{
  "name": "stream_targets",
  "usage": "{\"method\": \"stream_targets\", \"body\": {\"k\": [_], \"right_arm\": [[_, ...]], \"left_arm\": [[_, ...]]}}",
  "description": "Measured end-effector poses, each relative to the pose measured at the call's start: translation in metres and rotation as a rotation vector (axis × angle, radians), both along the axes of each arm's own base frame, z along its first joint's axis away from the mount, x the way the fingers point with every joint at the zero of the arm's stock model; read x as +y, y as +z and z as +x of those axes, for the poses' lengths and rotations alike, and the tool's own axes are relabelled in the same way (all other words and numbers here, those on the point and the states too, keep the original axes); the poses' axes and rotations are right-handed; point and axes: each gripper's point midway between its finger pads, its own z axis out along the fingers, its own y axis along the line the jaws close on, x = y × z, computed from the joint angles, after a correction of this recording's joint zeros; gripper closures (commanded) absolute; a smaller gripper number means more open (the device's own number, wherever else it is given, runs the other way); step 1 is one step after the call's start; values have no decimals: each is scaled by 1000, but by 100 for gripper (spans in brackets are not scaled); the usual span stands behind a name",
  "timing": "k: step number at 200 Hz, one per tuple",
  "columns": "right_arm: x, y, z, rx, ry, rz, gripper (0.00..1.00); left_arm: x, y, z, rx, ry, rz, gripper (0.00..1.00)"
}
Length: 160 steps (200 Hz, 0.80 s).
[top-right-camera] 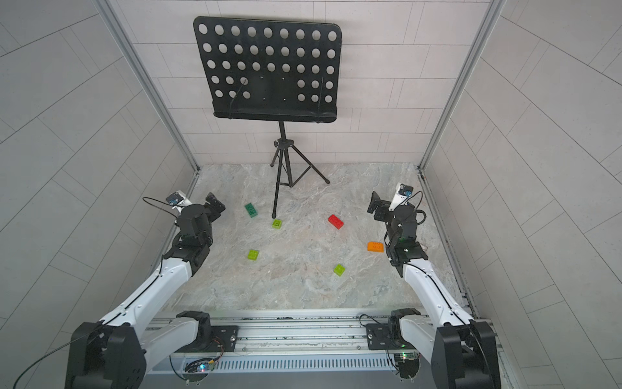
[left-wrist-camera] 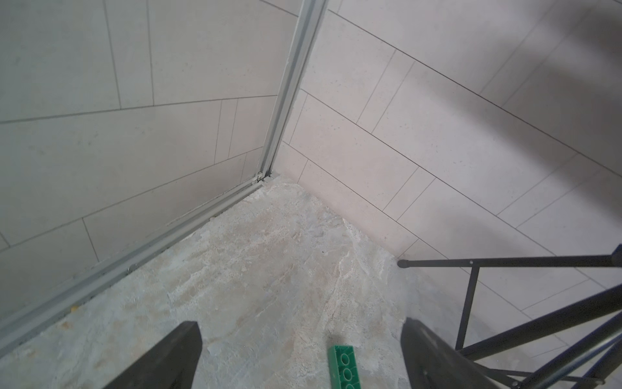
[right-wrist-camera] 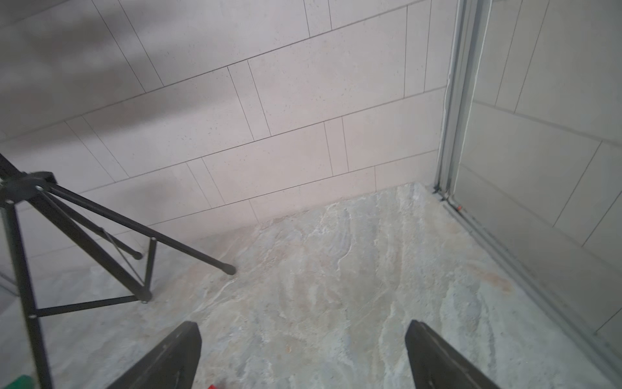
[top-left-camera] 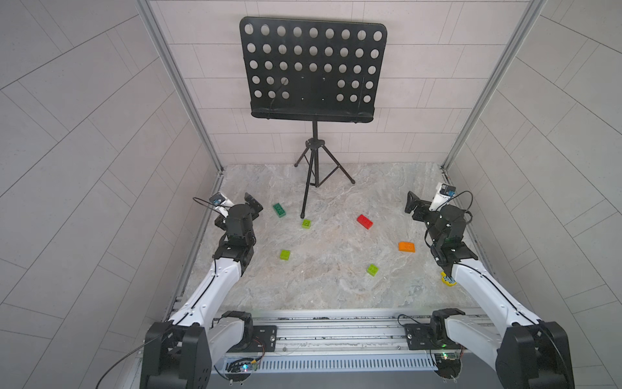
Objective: Assemble an ice cream with lego
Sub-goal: Move the lego brick at the center of the board.
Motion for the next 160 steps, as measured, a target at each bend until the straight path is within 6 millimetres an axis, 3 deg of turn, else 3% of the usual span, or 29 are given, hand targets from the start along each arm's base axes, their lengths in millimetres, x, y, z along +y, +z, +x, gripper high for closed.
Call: {"method": "stream_targets", "body": {"k": [19,36,71,83,99,112,142,160], "right_arm": [[10,-21,-5,65,44,96,0],[33,-36,-3,173,122,138,0],[135,-19,-12,346,376,58,1],[166,-17,-19,404,453,16,2],[193,-29,-32,507,518,-62,4],[209,-47,-45,600,555,-144,6],[234,-102,-76,824,636,-332,11],[233,-126,-84,930,638,-402,11]], "left_arm": [[-10,-3,2,60,-20,-65,0],[-32,7,7,114,-104,-105,0],[-90,34,9,283,-323,-58,0],[-110,30,1,367,-397,-9,0],[-126,9,-18,502,-480,57,0],[-126,-14,-35,609,-506,97,0],[-97,-69,-76,807,-442,161,0],[-87,-74,-85,835,-409,166,0]]}}
